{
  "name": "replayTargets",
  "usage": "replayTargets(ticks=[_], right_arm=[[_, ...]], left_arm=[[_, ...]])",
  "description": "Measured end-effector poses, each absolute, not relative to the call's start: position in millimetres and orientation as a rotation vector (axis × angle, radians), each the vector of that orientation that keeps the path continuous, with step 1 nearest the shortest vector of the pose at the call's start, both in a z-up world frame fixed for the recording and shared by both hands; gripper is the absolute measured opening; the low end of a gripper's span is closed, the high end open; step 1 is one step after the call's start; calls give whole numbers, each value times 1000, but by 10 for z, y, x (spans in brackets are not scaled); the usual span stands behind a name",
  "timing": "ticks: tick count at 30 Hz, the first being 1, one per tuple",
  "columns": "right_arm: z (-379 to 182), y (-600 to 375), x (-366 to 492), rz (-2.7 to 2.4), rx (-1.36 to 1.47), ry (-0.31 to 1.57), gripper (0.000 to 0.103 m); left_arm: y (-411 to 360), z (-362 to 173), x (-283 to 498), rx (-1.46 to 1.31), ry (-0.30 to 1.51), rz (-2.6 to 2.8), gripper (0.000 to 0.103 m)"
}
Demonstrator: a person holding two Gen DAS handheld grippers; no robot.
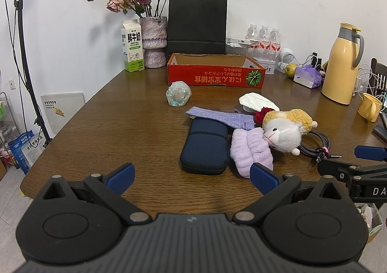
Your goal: Organize objects
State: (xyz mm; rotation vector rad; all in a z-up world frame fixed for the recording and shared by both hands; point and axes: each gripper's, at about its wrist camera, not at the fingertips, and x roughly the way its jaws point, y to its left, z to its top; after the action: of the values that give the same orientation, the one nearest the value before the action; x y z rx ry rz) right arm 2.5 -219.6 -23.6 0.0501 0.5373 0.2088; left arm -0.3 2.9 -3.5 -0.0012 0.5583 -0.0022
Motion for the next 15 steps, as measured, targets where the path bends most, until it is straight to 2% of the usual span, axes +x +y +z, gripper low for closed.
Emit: replayTargets(ticks=[15], right_arm=[[-319, -2242, 51, 202, 52, 552, 103]], left_arm=[[17, -146, 48, 2, 576, -15, 103]])
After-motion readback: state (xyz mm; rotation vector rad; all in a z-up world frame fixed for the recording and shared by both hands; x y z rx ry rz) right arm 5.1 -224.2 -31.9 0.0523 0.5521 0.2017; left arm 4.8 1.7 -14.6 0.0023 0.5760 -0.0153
